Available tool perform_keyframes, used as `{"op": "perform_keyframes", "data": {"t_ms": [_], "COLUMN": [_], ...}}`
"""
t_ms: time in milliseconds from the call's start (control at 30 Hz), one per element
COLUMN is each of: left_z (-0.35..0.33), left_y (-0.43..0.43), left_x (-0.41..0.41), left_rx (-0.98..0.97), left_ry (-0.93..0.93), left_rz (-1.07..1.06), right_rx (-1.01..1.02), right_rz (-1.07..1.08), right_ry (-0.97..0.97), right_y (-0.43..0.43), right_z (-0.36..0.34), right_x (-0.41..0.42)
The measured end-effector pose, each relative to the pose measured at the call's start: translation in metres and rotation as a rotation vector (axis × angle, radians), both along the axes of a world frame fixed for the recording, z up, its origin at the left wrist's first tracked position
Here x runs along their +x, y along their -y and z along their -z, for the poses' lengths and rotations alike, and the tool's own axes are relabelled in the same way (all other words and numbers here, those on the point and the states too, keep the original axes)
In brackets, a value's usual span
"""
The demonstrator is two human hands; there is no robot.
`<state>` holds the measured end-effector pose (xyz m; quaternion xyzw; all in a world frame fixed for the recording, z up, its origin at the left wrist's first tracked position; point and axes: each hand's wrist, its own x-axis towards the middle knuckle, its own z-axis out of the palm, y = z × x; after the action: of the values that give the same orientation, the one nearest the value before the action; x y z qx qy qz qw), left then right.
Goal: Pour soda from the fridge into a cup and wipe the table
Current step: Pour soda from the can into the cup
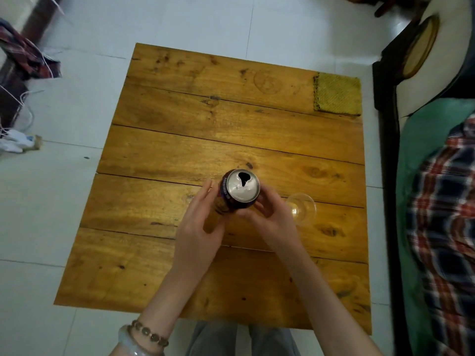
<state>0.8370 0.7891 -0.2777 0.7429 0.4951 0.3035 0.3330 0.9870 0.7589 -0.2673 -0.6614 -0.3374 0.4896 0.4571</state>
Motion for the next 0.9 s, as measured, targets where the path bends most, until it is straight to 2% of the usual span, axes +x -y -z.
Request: {"op": "perform_keyframes", "data": {"t_ms": [133,300,467,700,900], "left_z": [-0.031,-0.061,-0.074,-0.086,-0.094], "left_y": [0.009,0.030,0.044,0.067,0.090], "left_x": [0.014,0.034,0.061,0.105,0.143], "left_rx": [0.094,-0.035,-0.131,-0.164,-0.376], "left_ry": [0.110,0.265,0.359,0.404,0.518], "left_rz": [0.019,0.003,0.003,0.121,0.127], "right_rx": [0.092,0.189,0.245,0.229,0.234], "right_rz": [0.113,0.202,0.192,0.108,0.057], "right_ry": [-0.142,-0.191,-0.130,0.103,0.149], "right_y": [0.007,0.018,0.033,0.052,0.075], "right_z": [-0.031,-0.060,-0.077,-0.087,-0.094], "right_x": [0.007,0.019,0.040,0.094,0.144]}}
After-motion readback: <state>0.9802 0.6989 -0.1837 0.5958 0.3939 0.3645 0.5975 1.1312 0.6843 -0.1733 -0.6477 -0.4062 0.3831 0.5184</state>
